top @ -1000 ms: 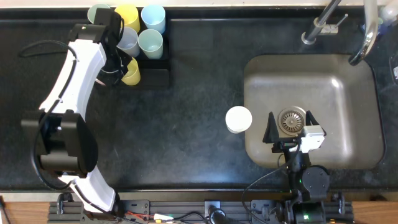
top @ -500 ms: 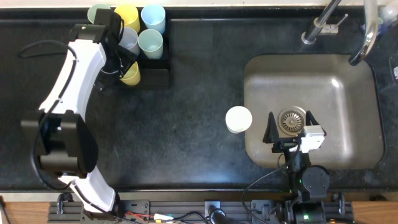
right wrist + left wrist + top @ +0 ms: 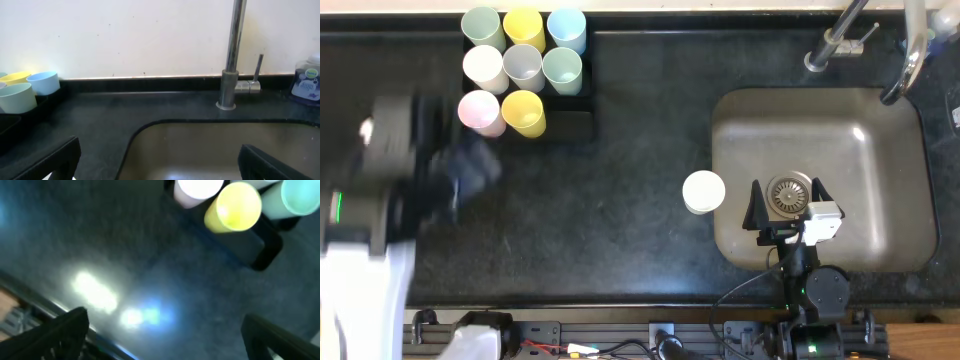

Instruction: Store Cups

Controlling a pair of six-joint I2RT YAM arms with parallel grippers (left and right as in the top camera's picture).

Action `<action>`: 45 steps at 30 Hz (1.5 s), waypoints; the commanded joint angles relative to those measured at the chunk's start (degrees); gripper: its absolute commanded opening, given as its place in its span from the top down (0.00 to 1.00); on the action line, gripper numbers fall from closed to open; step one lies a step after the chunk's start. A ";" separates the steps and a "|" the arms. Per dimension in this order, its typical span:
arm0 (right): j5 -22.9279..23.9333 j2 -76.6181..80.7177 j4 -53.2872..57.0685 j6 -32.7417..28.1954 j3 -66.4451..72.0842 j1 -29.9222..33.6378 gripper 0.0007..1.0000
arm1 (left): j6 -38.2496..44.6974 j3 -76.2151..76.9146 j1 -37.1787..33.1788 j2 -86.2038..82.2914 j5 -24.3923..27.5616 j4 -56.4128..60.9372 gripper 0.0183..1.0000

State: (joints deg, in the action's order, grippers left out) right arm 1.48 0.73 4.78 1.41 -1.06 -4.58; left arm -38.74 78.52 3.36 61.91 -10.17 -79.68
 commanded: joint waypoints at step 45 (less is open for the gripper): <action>-0.39 -0.42 -0.33 -0.33 0.79 0.11 0.00 | 35.67 -78.07 0.57 -61.75 9.20 74.86 0.00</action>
State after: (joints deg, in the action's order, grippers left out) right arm 1.45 0.73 4.71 1.43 -1.06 -4.58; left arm -1.83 0.75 3.68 0.73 -0.10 -4.78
